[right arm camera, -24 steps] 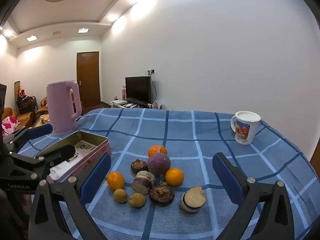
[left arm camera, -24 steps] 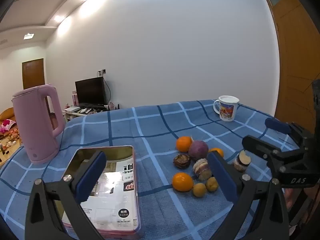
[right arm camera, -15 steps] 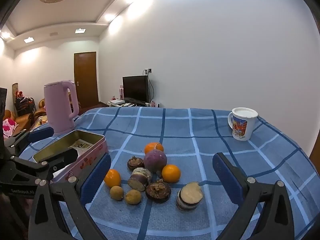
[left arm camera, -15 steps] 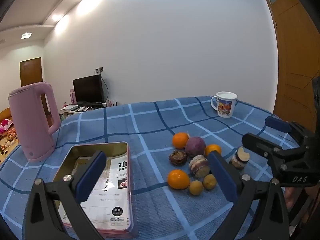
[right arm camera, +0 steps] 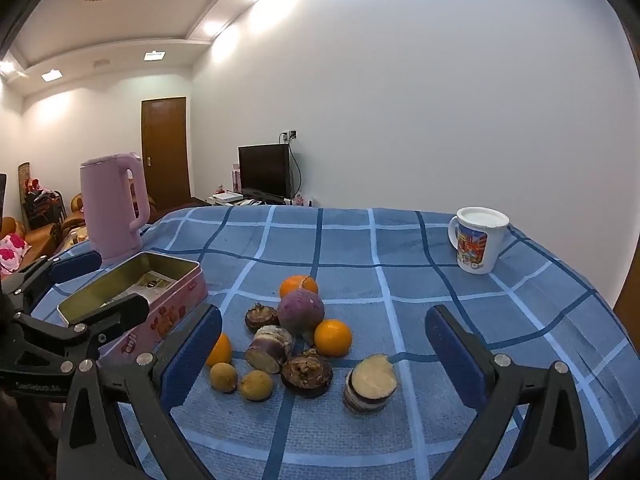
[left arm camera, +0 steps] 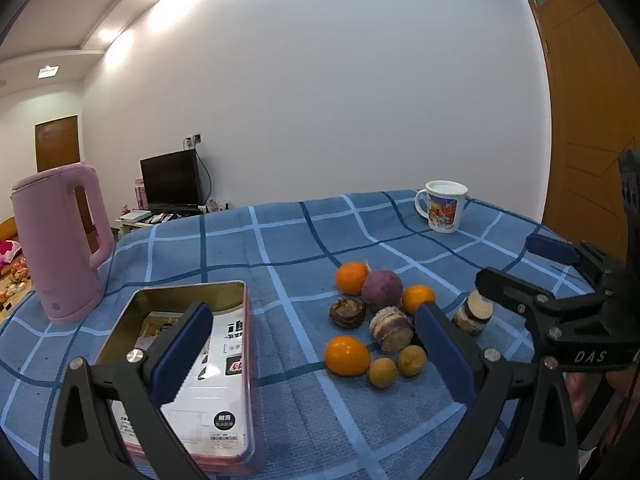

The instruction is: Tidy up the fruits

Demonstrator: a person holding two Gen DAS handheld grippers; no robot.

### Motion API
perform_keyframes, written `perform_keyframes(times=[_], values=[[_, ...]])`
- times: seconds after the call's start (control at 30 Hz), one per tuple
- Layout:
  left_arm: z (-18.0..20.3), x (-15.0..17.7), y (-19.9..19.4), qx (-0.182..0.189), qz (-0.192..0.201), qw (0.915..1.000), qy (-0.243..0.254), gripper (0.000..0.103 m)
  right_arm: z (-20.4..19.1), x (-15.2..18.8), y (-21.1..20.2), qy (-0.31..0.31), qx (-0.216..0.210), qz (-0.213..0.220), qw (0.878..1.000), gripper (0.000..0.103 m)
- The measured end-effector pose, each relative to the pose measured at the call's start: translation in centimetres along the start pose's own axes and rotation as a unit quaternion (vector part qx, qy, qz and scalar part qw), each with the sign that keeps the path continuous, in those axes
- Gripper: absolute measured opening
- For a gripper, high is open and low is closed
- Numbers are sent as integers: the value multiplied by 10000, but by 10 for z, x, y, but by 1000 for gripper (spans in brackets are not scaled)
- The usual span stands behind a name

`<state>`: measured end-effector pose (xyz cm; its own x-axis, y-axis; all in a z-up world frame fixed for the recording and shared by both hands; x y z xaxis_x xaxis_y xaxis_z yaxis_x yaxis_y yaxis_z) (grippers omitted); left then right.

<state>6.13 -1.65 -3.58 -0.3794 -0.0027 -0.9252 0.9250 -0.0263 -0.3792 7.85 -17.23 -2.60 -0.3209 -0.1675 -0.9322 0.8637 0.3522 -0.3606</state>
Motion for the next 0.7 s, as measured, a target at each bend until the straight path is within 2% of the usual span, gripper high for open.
perform_keyframes(times=[0.7], values=[[0, 3, 3, 1, -38, 10000, -1, 103, 2, 3, 0, 21, 1, -48, 10000, 102]])
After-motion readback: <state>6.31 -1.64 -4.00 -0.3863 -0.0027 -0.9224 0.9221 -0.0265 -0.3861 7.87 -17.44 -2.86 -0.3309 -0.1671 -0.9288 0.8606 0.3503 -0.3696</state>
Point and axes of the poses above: each gripper's, at about its wrist camera, not at the fingertips, and y roughly the way its jaws point, z to its right, x to its underside, the point moved 6 cm from there along y, roughly the way its jaws point, and after that the axes turned 2 degrees about -y, right-handed, at the moved point
